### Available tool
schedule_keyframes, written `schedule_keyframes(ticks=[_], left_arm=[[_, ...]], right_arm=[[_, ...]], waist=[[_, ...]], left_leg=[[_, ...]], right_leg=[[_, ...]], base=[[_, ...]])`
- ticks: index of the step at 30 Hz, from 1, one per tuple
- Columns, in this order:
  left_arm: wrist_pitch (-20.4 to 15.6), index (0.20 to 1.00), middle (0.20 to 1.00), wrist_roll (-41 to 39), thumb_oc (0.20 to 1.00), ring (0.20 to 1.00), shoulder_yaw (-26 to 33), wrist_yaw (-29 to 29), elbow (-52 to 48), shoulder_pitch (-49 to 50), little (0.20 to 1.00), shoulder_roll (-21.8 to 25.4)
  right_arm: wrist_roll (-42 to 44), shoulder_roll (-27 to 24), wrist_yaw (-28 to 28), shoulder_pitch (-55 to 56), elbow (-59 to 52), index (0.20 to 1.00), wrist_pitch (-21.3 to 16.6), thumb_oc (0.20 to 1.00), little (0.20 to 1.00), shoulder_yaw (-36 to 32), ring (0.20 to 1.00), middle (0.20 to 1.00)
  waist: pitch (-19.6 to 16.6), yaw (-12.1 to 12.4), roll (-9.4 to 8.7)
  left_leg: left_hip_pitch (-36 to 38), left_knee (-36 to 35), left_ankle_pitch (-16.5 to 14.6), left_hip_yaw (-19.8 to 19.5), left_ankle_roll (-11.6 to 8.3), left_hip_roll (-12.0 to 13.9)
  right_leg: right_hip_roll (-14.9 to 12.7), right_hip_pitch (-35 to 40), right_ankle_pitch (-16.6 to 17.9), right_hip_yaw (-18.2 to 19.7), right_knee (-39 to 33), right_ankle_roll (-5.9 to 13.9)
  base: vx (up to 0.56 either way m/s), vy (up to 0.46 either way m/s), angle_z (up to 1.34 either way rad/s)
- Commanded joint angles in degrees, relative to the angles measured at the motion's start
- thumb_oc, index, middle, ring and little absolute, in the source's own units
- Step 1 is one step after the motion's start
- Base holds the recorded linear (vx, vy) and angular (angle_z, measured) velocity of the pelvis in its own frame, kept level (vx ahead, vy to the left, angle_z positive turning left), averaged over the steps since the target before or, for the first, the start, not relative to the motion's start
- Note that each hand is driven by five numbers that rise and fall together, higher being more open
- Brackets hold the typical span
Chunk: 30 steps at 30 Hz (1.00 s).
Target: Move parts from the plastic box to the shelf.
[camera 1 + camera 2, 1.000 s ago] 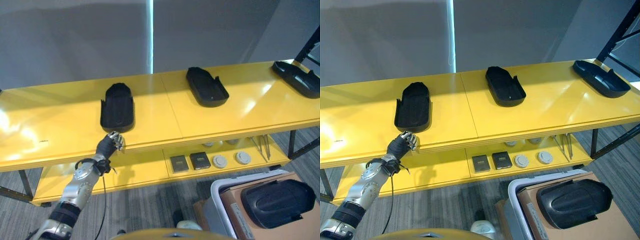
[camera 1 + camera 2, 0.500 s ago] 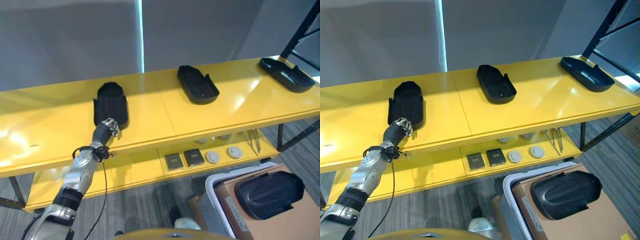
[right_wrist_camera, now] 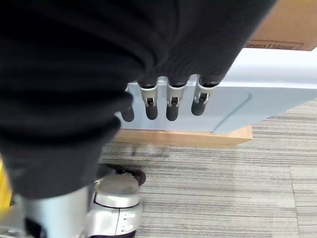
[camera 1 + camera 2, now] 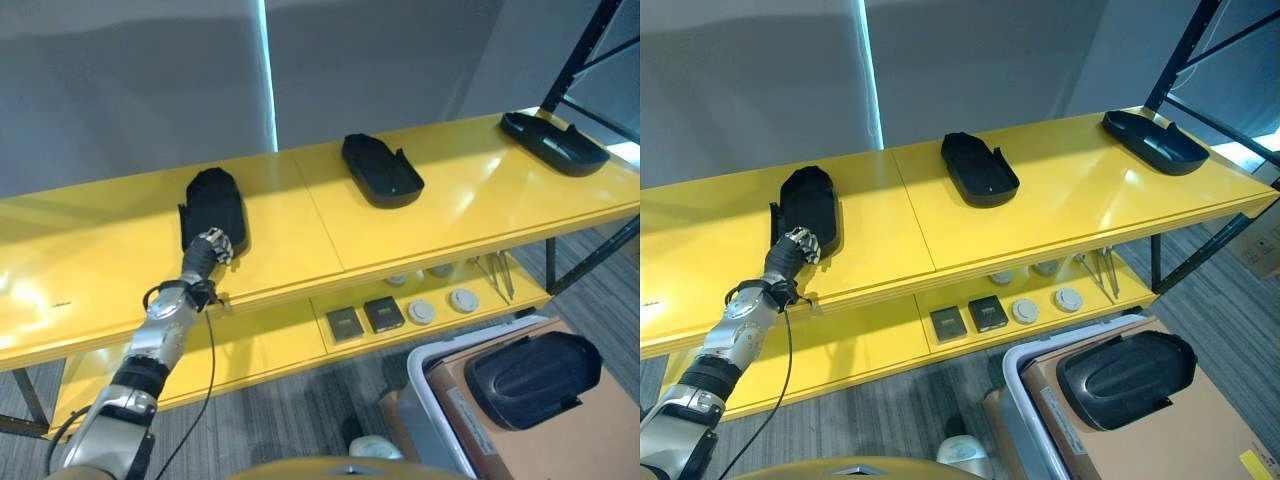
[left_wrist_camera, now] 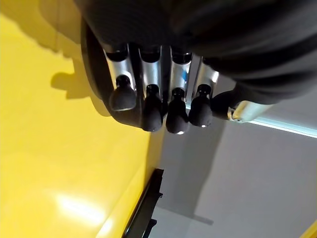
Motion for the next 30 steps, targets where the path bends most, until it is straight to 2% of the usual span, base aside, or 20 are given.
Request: schedule_keyframes(ticks=[1, 5, 9, 11, 12, 13, 15, 18, 21, 22, 23, 27, 28, 30], left_arm=[[-2.2, 0.200, 0.200, -0.1, 0.200, 0.200, 1.2, 0.1, 5.0, -4.3, 0.200, -0.3], [-4.1, 0.200, 0.200, 0.0, 0.200, 0.200, 1.1, -2.8, 2.5, -4.0, 0.200, 0.0], [-4.4, 0.200, 0.200, -1.3, 0.200, 0.200, 1.4, -5.9, -14.1, -0.7, 0.200, 1.2], [-3.9, 0.413, 0.413, -1.0, 0.413, 0.413, 2.0, -6.7, -21.8, 1.5, 0.413, 1.7], [-3.2, 0.937, 0.937, -1.6, 0.937, 0.937, 2.3, -6.7, -25.2, 2.6, 0.937, 1.9], [-2.0, 1.000, 1.000, -1.5, 1.000, 1.000, 2.8, -6.6, -29.8, 4.0, 1.000, 2.2], [-0.5, 1.000, 1.000, -2.0, 1.000, 1.000, 3.3, -7.2, -34.8, 5.6, 1.000, 2.4], [1.7, 1.000, 1.000, -2.4, 1.000, 1.000, 3.3, -8.7, -38.6, 6.8, 1.000, 2.1], [5.3, 1.000, 1.000, -3.9, 1.000, 1.000, 2.4, -12.6, -41.8, 9.1, 1.000, 2.6], [5.4, 1.000, 1.000, -3.0, 1.000, 1.000, 2.6, -13.2, -42.6, 11.2, 1.000, 3.1], [5.1, 1.000, 1.000, -2.1, 1.000, 1.000, 2.9, -13.7, -42.1, 14.2, 1.000, 3.4], [3.7, 1.000, 1.000, -5.1, 1.000, 1.000, 2.5, -10.3, -39.4, 16.1, 1.000, 4.0], [4.2, 1.000, 1.000, -6.2, 1.000, 1.000, 2.4, -9.7, -38.9, 16.2, 1.000, 4.0], [3.8, 1.000, 1.000, -6.8, 1.000, 1.000, 2.4, -7.6, -36.8, 16.4, 1.000, 3.0]], right_arm=[[-1.8, -1.9, 0.5, -1.7, 1.8, 1.000, -0.1, 1.000, 1.000, 2.7, 1.000, 1.000], [-1.9, -1.7, 0.4, -1.8, 1.9, 1.000, -0.3, 1.000, 1.000, 2.5, 1.000, 1.000], [-0.9, -1.2, -0.7, -2.0, 2.5, 1.000, -0.3, 1.000, 1.000, 1.5, 1.000, 1.000], [-0.6, -1.3, -1.0, -2.4, 2.4, 1.000, -0.1, 1.000, 1.000, 0.9, 1.000, 1.000], [-0.5, -1.4, -1.0, -2.7, 2.5, 1.000, 0.1, 1.000, 1.000, 0.8, 1.000, 1.000], [-0.5, -1.6, -0.7, -3.4, 2.4, 1.000, 0.5, 1.000, 1.000, 0.9, 1.000, 1.000], [-0.7, -1.6, -0.7, -4.2, 2.2, 1.000, 1.1, 1.000, 1.000, 0.7, 1.000, 1.000], [0.3, -1.3, -1.2, -4.1, 1.7, 1.000, 1.7, 1.000, 1.000, 0.2, 1.000, 1.000], [1.0, 0.3, -3.3, -2.9, 1.4, 1.000, 2.5, 1.000, 1.000, -2.0, 1.000, 1.000], [1.9, 1.0, -4.3, -2.0, 1.7, 1.000, 2.6, 1.000, 1.000, -3.5, 1.000, 1.000], [0.9, 1.0, -4.4, -1.3, 2.3, 1.000, 1.9, 1.000, 1.000, -4.4, 1.000, 1.000], [-0.2, 0.8, -4.7, -1.7, 3.7, 1.000, 0.1, 1.000, 1.000, -3.1, 1.000, 1.000], [0.2, 0.8, -4.7, -1.8, 3.9, 1.000, 0.5, 1.000, 1.000, -2.9, 1.000, 1.000], [-0.9, 0.9, -4.5, -2.6, 4.4, 1.000, 0.6, 1.000, 1.000, -1.4, 1.000, 1.000]], waist=[[1.1, -0.7, -0.85], [1.3, -0.4, -0.91], [1.7, 1.3, -0.89], [1.9, 2.5, -1.10], [2.1, 3.2, -1.20], [2.4, 4.4, -1.35], [2.7, 5.7, -1.56], [2.7, 6.0, -1.66], [4.0, 6.0, -2.12], [4.8, 6.1, -2.20], [5.2, 6.7, -1.78], [4.1, 8.0, -0.78], [3.8, 8.3, -0.30], [3.3, 9.7, -0.09]], left_leg=[[-2.7, 4.9, -3.9, -1.4, 2.92, 0.4], [-2.8, 5.1, -3.9, -1.7, 2.95, 0.4], [-2.9, 4.9, -4.1, -4.0, 3.02, -0.3], [-3.6, 6.4, -5.2, -6.9, 3.46, -1.4], [-4.1, 7.3, -5.9, -8.8, 3.81, -2.3], [-4.9, 8.9, -7.1, -12.1, 4.43, -4.0], [-5.7, 10.6, -8.6, -15.3, 5.35, -6.1], [-6.4, 11.7, -9.2, -15.2, 6.01, -7.6], [-6.0, 12.8, -11.0, -14.6, 7.50, -10.2], [-5.4, 12.4, -11.2, -13.6, 7.81, -10.9], [-4.7, 11.4, -11.0, -10.6, 7.88, -10.8], [-4.6, 8.9, -9.7, -2.3, 8.14, -9.4], [-4.0, 8.4, -10.7, -1.9, 8.00, -9.1], [-3.6, 7.9, -10.4, 4.2, 8.22, -7.7]], right_leg=[[0.2, 0.5, -4.4, -1.0, 2.6, 1.52], [0.1, 0.5, -4.5, -1.0, 2.8, 1.45], [0.1, 1.1, -4.3, -0.9, 2.1, 1.20], [0.1, 1.3, -4.1, 0.3, 1.7, 1.09], [0.0, 1.4, -3.9, 1.2, 1.5, 1.08], [0.0, 1.5, -3.7, 2.6, 1.3, 1.18], [-0.3, 1.5, -3.3, 4.4, 1.5, 1.52], [-1.1, 0.7, -2.2, 5.1, 1.9, 2.25], [-3.7, -3.3, 2.4, 4.7, 3.1, 5.00], [-4.3, -5.1, 3.4, 2.0, 4.4, 5.73], [-4.6, -5.9, 2.5, -3.4, 6.9, 5.69], [-4.7, -6.9, -1.2, -14.8, 11.5, 4.14], [-4.5, -6.5, -2.6, -16.4, 12.5, 4.65], [-6.5, -6.7, -3.5, -24.7, 15.7, 3.84]], base=[[0.00, 0.000, 0.00], [0.00, 0.000, 0.00], [-0.07, 0.062, 0.00], [-0.10, 0.097, -0.02], [-0.10, 0.102, -0.05], [-0.11, 0.111, -0.09], [-0.13, 0.129, -0.56], [-0.12, 0.123, -0.94], [-0.18, 0.159, -0.27], [-0.28, 0.107, -0.81], [-0.31, 0.111, -0.96], [-0.20, 0.037, -1.27], [-0.04, -0.046, -1.21], [-0.07, -0.120, -1.60]])
